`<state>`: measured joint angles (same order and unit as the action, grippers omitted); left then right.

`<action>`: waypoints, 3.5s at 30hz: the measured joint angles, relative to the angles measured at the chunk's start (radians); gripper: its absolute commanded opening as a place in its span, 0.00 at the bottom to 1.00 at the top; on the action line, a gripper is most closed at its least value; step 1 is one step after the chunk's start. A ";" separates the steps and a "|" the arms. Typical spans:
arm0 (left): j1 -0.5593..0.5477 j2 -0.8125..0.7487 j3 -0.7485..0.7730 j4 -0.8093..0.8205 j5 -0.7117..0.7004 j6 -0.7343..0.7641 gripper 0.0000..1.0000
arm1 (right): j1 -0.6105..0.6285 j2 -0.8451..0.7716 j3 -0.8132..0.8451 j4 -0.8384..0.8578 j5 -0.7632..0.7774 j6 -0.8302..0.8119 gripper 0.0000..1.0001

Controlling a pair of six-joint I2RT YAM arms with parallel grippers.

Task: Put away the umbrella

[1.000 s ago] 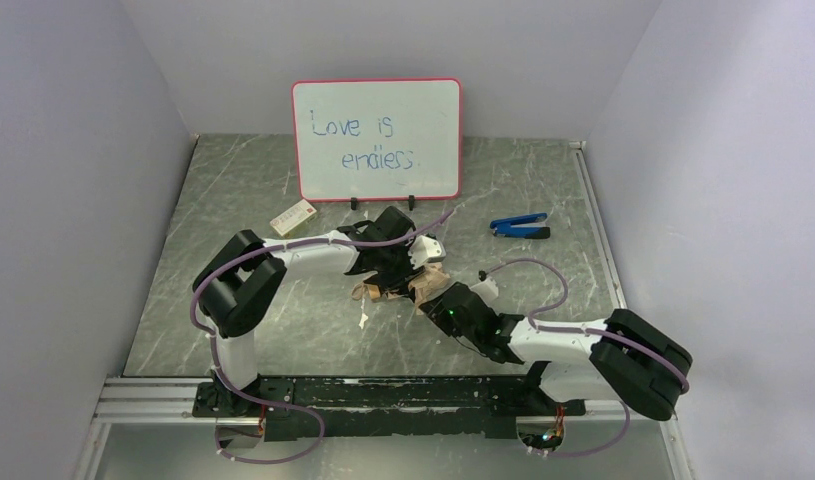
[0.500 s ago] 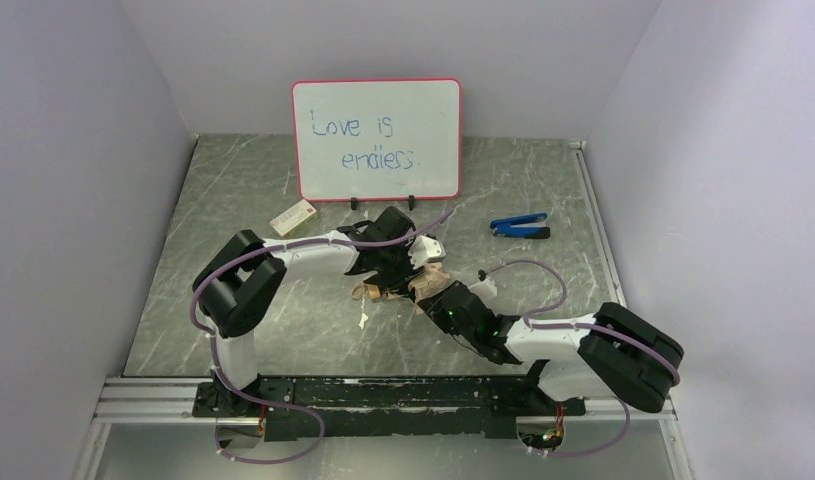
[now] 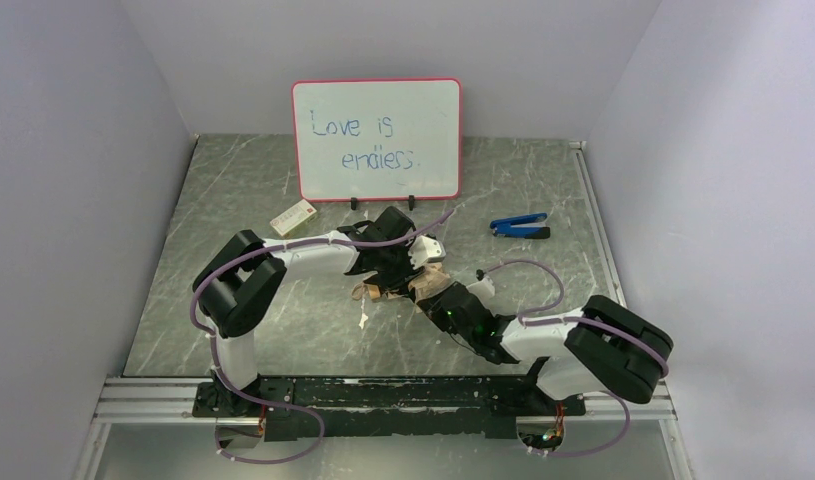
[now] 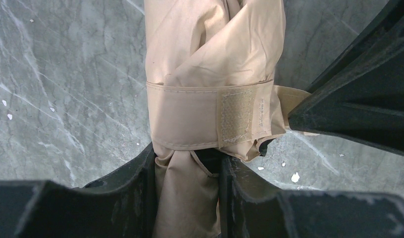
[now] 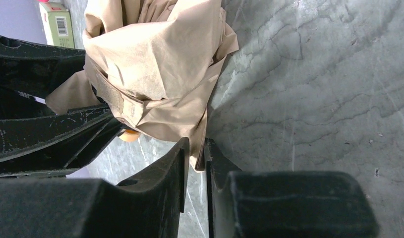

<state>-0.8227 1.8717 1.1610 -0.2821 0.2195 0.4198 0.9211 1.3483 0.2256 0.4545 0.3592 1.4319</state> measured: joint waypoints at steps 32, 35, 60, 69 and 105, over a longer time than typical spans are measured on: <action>-0.009 0.000 -0.002 0.013 -0.027 0.002 0.05 | -0.017 -0.353 -0.218 0.193 -0.102 -0.445 0.00; -0.014 0.000 -0.002 0.013 -0.025 0.006 0.05 | -0.018 -0.390 -0.218 0.179 -0.111 -0.466 0.00; -0.018 -0.002 -0.013 0.032 -0.028 0.006 0.05 | -0.100 0.004 -0.181 0.686 -0.082 -0.369 0.00; -0.019 -0.004 -0.027 0.071 -0.056 0.015 0.05 | -0.192 0.066 -0.120 0.676 -0.137 -0.332 0.00; -0.024 -0.013 -0.062 0.145 -0.116 0.050 0.05 | -0.235 0.208 0.145 0.373 -0.105 -0.279 0.15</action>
<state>-0.8471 1.8587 1.0992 -0.1368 0.1036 0.4702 0.6861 1.5566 0.3706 0.8276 0.2539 1.1526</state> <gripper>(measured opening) 0.409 0.132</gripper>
